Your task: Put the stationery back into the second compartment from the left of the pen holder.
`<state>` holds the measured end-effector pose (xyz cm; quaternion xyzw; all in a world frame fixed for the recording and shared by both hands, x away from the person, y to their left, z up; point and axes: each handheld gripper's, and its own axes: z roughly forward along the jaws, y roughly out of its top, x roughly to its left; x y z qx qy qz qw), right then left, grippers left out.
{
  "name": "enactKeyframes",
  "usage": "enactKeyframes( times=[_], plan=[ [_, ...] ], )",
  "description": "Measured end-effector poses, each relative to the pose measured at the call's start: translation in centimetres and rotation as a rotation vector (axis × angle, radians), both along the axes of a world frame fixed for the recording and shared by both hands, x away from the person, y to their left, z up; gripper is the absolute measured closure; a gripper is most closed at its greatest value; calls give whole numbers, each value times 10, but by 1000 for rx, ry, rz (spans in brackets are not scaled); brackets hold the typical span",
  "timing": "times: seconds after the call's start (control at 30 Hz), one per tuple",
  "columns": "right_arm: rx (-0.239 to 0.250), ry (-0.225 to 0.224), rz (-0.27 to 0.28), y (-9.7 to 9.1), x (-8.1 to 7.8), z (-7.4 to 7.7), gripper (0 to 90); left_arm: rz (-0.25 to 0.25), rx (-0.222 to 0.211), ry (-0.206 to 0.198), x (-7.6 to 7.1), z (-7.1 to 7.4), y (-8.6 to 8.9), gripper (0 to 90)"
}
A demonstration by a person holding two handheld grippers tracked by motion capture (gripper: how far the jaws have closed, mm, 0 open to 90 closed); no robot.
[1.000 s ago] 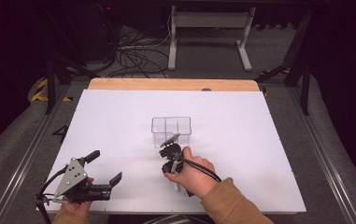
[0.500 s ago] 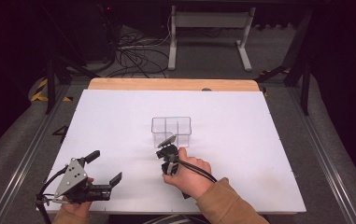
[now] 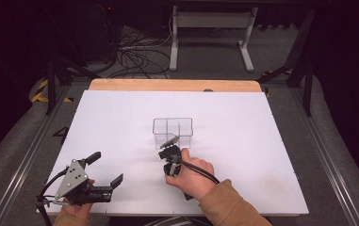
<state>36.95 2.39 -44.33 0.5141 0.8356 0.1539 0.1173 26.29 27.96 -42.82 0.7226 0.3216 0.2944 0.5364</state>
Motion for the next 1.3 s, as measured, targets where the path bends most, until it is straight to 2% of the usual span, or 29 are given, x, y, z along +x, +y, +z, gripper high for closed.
enactKeyframes(
  times=[0.1,0.33,0.5,0.53,0.57,0.73,0.8,0.87,0.9,0.97,1.03,1.13,1.17,1.2,1.27,1.3],
  plan=[
    [18,-24,12,-3,-1,2,792,0,-4,1,0,0,0,14],
    [100,-91,60,-12,-6,16,792,0,-5,0,0,0,0,14],
    [161,-164,107,-21,-9,26,792,-1,0,-2,0,0,0,14],
    [180,-193,122,-25,-10,29,792,-1,0,-3,0,0,0,14],
    [180,-193,122,-25,-10,29,792,-1,1,-3,0,0,0,14],
    [240,-257,151,-32,-15,39,792,0,-2,-1,-1,0,-1,14],
    [250,-273,166,-34,-17,41,792,0,-1,-1,0,0,-1,14],
    [273,-318,183,-38,-20,44,792,1,-4,0,-1,0,-1,14],
    [273,-318,183,-38,-20,44,792,2,-4,0,-1,0,-1,14],
    [298,-352,198,-42,-23,46,792,2,1,-2,0,0,0,14],
    [311,-363,213,-44,-24,48,792,1,2,-3,0,0,-1,14],
    [346,-388,222,-48,-26,51,792,1,-1,0,-1,0,-1,14],
    [370,-412,228,-51,-27,53,792,1,-1,0,-1,0,-1,14],
    [370,-412,228,-51,-27,53,792,2,-2,0,-1,0,-1,14],
    [398,-441,234,-54,-29,56,792,0,-1,0,-1,0,-1,14],
    [428,-467,248,-57,-31,59,792,1,-1,0,-1,0,-1,14]
  ],
)
